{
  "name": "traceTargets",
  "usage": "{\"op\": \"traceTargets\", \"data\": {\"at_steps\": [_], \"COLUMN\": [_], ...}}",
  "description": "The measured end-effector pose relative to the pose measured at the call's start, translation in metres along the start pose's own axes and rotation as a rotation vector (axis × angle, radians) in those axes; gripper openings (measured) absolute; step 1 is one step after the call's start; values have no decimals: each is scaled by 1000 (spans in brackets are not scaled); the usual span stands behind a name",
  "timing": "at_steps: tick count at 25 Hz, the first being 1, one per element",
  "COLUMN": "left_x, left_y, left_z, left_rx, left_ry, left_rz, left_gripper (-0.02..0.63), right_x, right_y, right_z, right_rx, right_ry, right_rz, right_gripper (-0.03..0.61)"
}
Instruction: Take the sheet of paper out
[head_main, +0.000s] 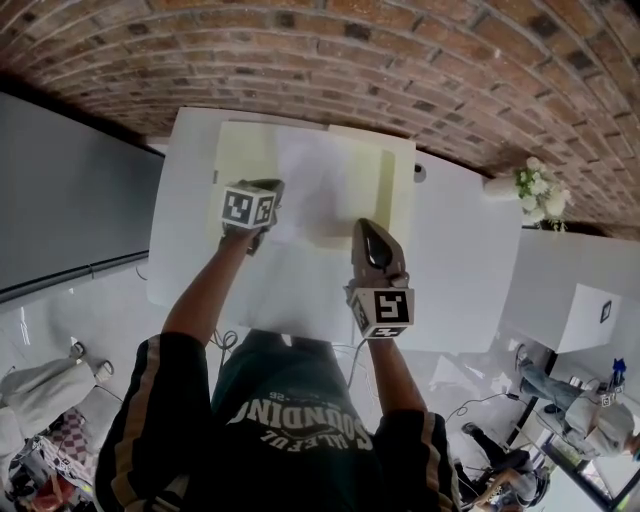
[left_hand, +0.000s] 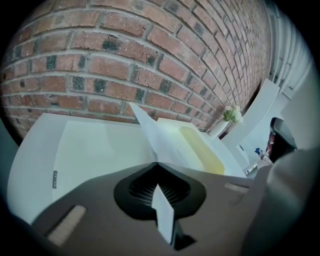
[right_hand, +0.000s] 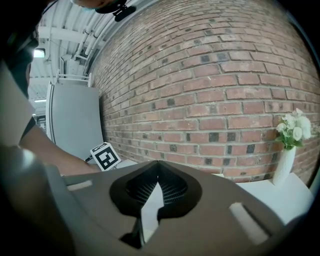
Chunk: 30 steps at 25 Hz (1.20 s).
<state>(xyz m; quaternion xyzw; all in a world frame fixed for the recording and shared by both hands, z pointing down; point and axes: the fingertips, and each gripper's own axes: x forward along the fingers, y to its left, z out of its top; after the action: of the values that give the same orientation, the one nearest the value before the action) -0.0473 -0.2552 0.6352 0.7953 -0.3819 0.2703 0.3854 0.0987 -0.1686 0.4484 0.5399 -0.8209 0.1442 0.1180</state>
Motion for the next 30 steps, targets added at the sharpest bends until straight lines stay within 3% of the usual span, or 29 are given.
{"op": "traceTargets", "data": {"at_steps": [14, 30], "left_x": [-36, -87], "left_y": [0, -12], "left_z": [8, 30], "left_rx": [113, 243], "left_ry": [-33, -119], "left_rz": [56, 111], "left_gripper": [11, 11], "right_x": [-7, -11], "right_y": [17, 25], "right_z": [12, 45], "right_rx": [-17, -42], "right_ry": [-1, -92], "right_rz": [26, 35], "right_gripper": [0, 0]}}
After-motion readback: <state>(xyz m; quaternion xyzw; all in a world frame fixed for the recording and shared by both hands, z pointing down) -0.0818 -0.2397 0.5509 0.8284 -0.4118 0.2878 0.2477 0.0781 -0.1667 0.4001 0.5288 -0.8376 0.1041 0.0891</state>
